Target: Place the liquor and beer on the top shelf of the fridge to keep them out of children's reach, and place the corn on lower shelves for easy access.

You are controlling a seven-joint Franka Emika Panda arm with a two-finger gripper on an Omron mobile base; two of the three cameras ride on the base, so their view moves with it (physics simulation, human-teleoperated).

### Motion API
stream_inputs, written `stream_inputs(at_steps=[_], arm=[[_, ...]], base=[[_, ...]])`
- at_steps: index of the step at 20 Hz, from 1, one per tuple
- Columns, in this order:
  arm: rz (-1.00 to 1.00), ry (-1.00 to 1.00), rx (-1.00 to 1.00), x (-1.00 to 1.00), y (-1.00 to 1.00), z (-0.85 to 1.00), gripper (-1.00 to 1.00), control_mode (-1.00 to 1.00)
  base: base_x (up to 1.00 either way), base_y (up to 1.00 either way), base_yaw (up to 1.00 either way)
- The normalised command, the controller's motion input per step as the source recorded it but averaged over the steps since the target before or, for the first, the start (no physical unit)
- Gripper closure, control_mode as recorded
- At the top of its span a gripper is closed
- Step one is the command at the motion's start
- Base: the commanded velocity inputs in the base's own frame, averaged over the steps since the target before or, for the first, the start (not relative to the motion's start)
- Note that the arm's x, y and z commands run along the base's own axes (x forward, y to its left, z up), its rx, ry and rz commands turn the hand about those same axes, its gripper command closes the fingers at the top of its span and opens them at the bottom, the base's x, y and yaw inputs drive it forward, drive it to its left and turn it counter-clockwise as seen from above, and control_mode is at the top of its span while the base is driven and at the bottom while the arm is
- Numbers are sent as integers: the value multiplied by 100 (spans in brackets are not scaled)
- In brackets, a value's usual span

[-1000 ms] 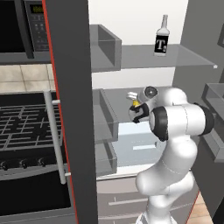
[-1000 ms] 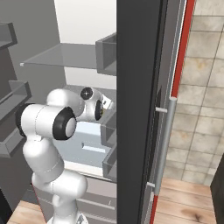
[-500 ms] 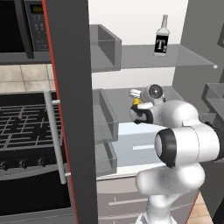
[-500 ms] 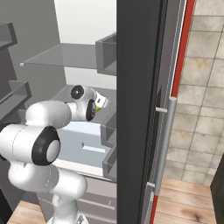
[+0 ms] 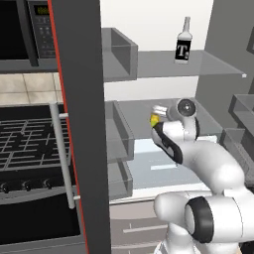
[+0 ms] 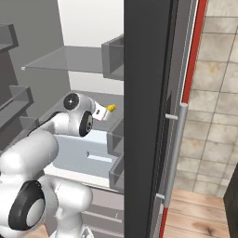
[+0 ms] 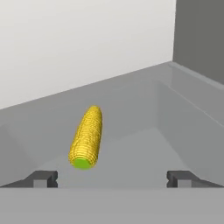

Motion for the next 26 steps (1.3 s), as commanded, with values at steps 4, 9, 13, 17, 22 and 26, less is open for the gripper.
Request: stream_inputs(at_steps=[4,9,13,17,22,26], arm=[[6,2,0,-97,0,25,-100,-100],[10,2,0,-100,4,30,-100,-100],[14,2,0,-99,23,43,-100,-100],[13,0,0,-87,30,64,-100,-100],[8,0,0,-84,20,71,-100,-100],[1,4,-1,-90,2,53,-100,-100]], base=[[0,0,0],[0,0,0],[0,0,0],[0,0,0],[0,0,0],[0,0,0]])
